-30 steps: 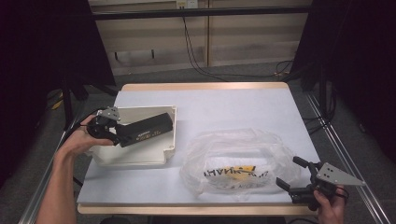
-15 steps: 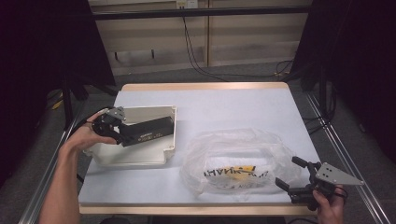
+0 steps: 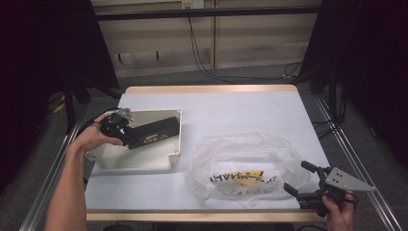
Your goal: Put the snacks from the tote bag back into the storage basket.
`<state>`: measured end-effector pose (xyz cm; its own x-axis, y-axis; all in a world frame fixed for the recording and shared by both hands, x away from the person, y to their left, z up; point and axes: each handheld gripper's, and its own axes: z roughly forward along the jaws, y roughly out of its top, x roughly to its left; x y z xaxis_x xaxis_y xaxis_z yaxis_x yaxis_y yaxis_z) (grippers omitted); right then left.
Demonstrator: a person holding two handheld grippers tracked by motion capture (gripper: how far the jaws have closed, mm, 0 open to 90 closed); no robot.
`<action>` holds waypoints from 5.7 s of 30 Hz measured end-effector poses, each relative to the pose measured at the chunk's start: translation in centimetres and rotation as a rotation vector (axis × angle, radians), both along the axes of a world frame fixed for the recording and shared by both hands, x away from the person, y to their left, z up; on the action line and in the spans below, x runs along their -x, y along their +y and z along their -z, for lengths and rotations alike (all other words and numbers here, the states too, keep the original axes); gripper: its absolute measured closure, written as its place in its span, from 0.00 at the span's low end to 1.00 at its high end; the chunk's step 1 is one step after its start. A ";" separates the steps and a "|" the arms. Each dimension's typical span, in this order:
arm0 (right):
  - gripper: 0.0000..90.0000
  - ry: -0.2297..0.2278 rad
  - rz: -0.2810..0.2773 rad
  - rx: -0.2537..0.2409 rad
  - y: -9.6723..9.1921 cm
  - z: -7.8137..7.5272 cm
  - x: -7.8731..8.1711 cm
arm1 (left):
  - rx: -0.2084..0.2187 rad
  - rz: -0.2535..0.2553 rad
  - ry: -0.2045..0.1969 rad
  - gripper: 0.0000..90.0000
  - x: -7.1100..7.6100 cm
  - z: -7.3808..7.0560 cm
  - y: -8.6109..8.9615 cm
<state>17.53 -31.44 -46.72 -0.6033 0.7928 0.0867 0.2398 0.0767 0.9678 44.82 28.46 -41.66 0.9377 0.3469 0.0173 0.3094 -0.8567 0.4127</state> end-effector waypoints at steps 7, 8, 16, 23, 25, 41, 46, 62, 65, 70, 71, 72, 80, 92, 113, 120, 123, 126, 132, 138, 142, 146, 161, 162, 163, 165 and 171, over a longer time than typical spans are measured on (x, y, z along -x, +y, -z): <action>0.00 0.001 -0.009 0.007 0.1 0.1 -0.1 | -0.036 -0.020 0.029 0.46 -0.5 0.4 -0.3; 0.00 0.001 -0.010 0.008 0.1 0.1 -0.1 | -0.048 -0.022 0.032 0.46 -0.7 0.5 -0.3; 0.00 0.005 -0.011 0.012 0.1 0.1 -0.1 | -0.069 -0.119 0.039 0.39 -1.7 1.1 -0.3; 0.00 0.008 -0.011 0.016 0.1 0.2 0.0 | -0.103 -0.188 0.032 0.32 -2.6 1.8 -0.8; 0.00 0.008 -0.010 0.015 0.1 0.1 0.0 | -0.115 -0.214 0.035 0.29 -2.9 1.9 -0.8; 0.00 0.009 -0.013 0.018 0.2 0.2 0.0 | -0.094 -0.228 0.030 0.25 -3.2 2.5 -1.4; 0.00 0.011 -0.013 0.016 0.2 0.2 0.1 | -0.070 -0.237 0.028 0.22 -3.1 2.5 -1.0; 0.00 0.000 -0.003 0.025 0.0 0.1 0.2 | 0.063 -0.354 -0.037 0.14 -0.6 0.6 0.3; 0.00 0.001 -0.003 0.020 0.1 0.1 0.1 | 0.070 -0.365 -0.048 0.13 0.0 0.1 0.7; 0.00 0.001 -0.002 0.020 0.0 0.0 0.3 | 0.129 -0.412 -0.087 0.20 1.4 -0.9 1.6; 0.00 0.001 -0.001 0.022 0.0 0.0 0.3 | 0.138 -0.411 -0.091 0.22 1.7 -1.0 1.7; 0.00 0.003 0.003 0.018 0.0 0.0 0.3 | 0.138 -0.405 -0.100 0.24 2.0 -1.2 1.8; 0.00 0.002 -0.006 0.025 0.0 0.0 0.2 | 0.227 -0.422 -0.172 0.45 4.7 -2.3 2.3; 0.00 0.004 -0.006 0.024 0.1 0.0 0.2 | 0.206 -0.419 -0.165 0.98 6.6 0.1 1.3; 0.00 0.002 -0.013 0.026 -0.1 0.1 0.0 | 0.130 -0.502 -0.120 1.00 3.8 2.7 -1.4; 0.00 0.007 -0.016 0.023 0.1 0.2 -0.1 | 0.146 -0.523 -0.124 1.00 2.9 3.1 -1.8; 0.00 0.009 -0.016 0.026 0.0 0.2 -0.3 | 0.160 -0.534 -0.130 1.00 2.7 3.2 -2.0; 0.00 0.012 -0.015 0.025 0.0 0.3 -0.5 | 0.158 -0.543 -0.127 1.00 2.3 3.4 -2.0; 0.00 0.015 -0.016 0.019 0.0 0.4 -0.7 | 0.184 -0.554 -0.122 0.99 1.6 3.3 -2.3; 0.00 0.013 -0.017 0.023 -0.1 0.3 -0.5 | 0.149 -0.545 -0.127 0.99 1.5 3.7 -2.5; 0.00 0.012 -0.014 0.026 0.1 0.3 -0.4 | 0.161 -0.532 -0.131 0.90 1.9 3.6 -2.8; 0.00 0.006 -0.012 0.023 0.1 0.1 -0.1 | 0.216 -0.492 -0.154 0.75 2.8 2.3 -2.4; 0.00 -0.004 -0.003 0.032 0.1 -0.1 0.3 | 0.386 -0.426 -0.295 0.11 7.0 -3.6 3.8; 0.00 -0.004 -0.001 0.030 0.1 -0.2 0.3 | 0.392 -0.430 -0.296 0.10 7.1 -3.8 4.1; 0.00 -0.005 0.004 0.032 0.2 -0.2 0.3 | 0.391 -0.428 -0.307 0.09 7.3 -4.1 4.7; 0.00 -0.006 0.003 0.031 0.2 -0.2 0.3 | 0.391 -0.434 -0.323 0.07 7.6 -4.3 5.4; 0.00 -0.006 0.008 0.031 0.1 -0.1 0.2 | 0.389 -0.428 -0.362 0.05 8.5 -4.7 7.2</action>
